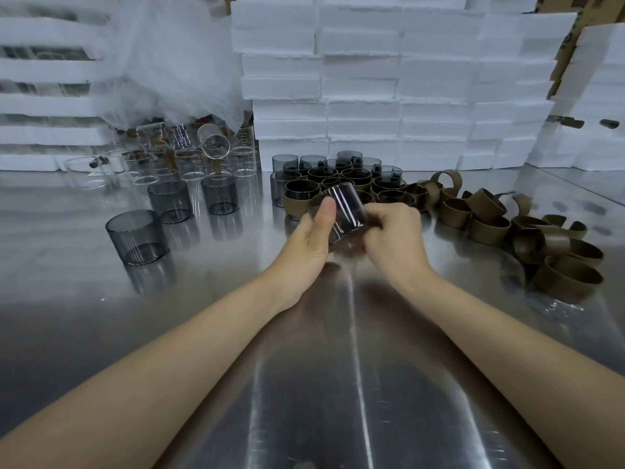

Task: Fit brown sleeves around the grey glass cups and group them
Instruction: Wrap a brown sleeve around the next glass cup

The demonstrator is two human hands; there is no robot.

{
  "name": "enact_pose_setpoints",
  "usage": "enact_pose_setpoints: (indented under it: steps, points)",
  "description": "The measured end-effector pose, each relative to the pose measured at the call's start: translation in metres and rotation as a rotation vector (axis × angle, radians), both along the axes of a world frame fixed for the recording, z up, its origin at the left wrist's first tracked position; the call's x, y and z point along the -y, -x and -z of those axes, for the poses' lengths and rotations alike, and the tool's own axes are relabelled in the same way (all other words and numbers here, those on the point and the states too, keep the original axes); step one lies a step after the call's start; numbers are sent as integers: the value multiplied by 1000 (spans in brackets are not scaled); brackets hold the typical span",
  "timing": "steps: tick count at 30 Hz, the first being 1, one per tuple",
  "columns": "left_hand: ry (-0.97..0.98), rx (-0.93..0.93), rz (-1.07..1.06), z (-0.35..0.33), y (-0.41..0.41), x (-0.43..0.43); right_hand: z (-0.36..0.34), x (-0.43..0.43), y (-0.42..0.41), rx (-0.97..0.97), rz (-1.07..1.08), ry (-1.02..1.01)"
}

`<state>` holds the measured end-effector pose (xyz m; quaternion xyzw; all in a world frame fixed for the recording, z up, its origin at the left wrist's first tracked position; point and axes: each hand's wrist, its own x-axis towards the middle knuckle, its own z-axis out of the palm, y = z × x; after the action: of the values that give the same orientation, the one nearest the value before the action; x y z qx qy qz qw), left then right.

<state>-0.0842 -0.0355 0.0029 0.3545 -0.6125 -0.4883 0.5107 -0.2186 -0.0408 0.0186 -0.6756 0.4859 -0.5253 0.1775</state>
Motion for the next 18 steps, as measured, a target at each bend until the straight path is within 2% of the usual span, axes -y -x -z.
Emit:
enact_pose_setpoints:
  steps: [1,4,6,9,12,18]
  points:
    - [35,68,-84,0,0,1,-1,0,1,67,-8,-12]
    - [219,321,-348,-1,-2,0,-1,1,-9,453,-129,-121]
    - [324,446,-402,0,-2,-1,0,1,-21,605,-193,-214]
    - [371,551,-311,1,2,-6,1,-2,-24,670,-192,-261]
    - [380,559,-178,0,5,-10,-6,-7,-12,691,-190,-336]
    - [441,424,49,-4,4,-21,-14,-5,9,699,-679,-576]
